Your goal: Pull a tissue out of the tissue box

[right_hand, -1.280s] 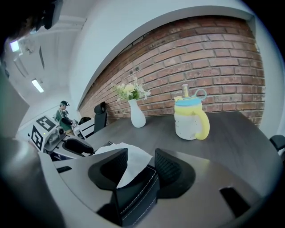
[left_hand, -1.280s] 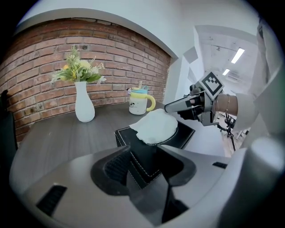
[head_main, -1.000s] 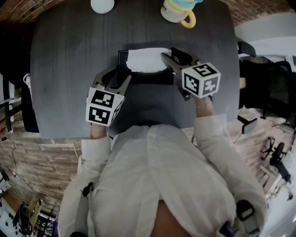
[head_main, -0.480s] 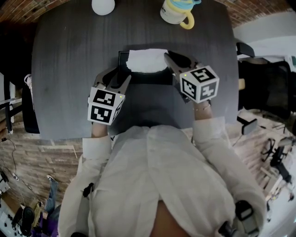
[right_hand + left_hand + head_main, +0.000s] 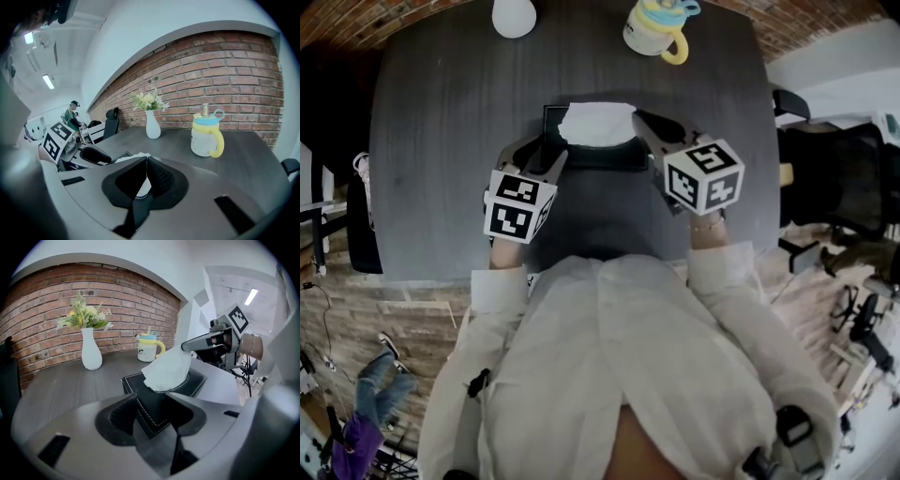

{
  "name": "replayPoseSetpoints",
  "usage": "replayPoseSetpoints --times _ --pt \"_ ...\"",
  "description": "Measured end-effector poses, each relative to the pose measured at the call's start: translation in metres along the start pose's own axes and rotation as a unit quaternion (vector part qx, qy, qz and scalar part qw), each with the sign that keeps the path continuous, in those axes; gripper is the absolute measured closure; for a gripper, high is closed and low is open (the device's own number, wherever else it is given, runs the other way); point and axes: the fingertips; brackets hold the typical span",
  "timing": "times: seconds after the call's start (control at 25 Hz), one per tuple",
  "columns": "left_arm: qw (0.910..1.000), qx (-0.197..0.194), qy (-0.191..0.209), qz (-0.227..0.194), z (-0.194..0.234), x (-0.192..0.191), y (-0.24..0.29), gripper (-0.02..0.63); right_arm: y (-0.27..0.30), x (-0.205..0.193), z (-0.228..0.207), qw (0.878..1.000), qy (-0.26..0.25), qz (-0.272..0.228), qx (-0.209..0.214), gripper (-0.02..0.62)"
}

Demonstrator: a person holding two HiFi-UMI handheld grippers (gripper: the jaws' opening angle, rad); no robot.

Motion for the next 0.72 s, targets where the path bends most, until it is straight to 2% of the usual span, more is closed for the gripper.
replayPoseSetpoints --times 0.72 --pt "0.9999 0.009 0.003 -0.007 0.0 -0.001 0.001 0.426 -0.01 0.019 0.021 1.0 0.002 -0.031 0.005 0.589"
Point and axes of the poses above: the fingertips, and each gripper's own axes: y forward along the fingers, z to its left, x out of its top, and after that the axes turned 9 degrees about z, right-handed
